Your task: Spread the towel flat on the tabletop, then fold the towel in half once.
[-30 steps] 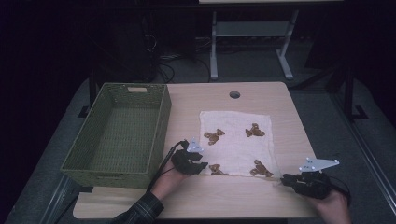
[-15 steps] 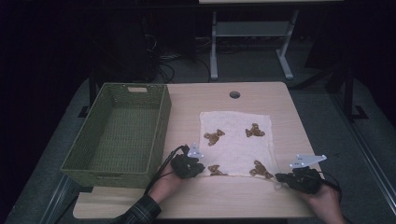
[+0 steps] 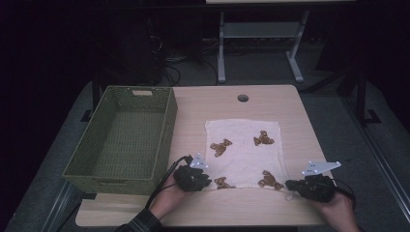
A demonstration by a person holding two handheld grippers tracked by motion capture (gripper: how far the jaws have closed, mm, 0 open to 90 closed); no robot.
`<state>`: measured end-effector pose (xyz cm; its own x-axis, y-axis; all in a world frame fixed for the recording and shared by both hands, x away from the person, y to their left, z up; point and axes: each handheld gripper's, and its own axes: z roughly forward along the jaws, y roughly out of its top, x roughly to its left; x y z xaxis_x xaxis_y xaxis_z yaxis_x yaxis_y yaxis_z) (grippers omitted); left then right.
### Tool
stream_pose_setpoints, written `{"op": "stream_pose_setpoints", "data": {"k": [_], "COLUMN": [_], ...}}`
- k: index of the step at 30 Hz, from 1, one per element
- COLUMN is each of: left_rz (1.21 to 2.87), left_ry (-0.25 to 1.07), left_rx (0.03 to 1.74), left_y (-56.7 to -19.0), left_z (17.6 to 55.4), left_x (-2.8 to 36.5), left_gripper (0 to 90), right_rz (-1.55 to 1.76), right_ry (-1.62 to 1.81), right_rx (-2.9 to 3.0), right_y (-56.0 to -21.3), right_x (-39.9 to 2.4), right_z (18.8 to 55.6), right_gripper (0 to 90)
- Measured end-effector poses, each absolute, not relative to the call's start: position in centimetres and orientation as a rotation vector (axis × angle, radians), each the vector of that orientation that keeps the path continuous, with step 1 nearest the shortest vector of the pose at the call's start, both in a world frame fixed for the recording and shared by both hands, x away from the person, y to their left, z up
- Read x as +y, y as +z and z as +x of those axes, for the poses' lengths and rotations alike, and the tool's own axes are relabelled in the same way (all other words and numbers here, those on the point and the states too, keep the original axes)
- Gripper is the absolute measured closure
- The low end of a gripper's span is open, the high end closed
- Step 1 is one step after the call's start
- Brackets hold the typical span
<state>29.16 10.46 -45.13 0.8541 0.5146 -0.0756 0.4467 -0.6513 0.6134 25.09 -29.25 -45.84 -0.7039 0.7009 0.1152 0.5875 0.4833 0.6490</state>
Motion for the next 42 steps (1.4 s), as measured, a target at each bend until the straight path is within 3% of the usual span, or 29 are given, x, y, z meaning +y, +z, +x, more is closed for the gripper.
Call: {"op": "stream_pose_setpoints", "data": {"k": [8, 13, 42], "left_rz": [2.344, 2.33, 2.198], "left_ry": [0.099, 0.159, 0.348], "left_rx": [0.741, 0.757, 0.951], "left_y": [-44.2, -43.8, -43.0], "left_z": [31.9, 33.4, 43.4], "left_x": [10.2, 9.7, 9.2], "left_gripper": [64.1, 61.5, 66.1], "right_rz": [1.152, 1.15, 1.109], "right_ry": [1.067, 1.085, 1.104], "right_rx": [2.505, 2.487, 2.423], "right_y": [-45.0, -44.7, -42.9], "right_x": [-29.5, -29.6, -29.5], "right_z": [27.4, 29.2, 39.5], "right_gripper": [76.3, 76.2, 74.2]}}
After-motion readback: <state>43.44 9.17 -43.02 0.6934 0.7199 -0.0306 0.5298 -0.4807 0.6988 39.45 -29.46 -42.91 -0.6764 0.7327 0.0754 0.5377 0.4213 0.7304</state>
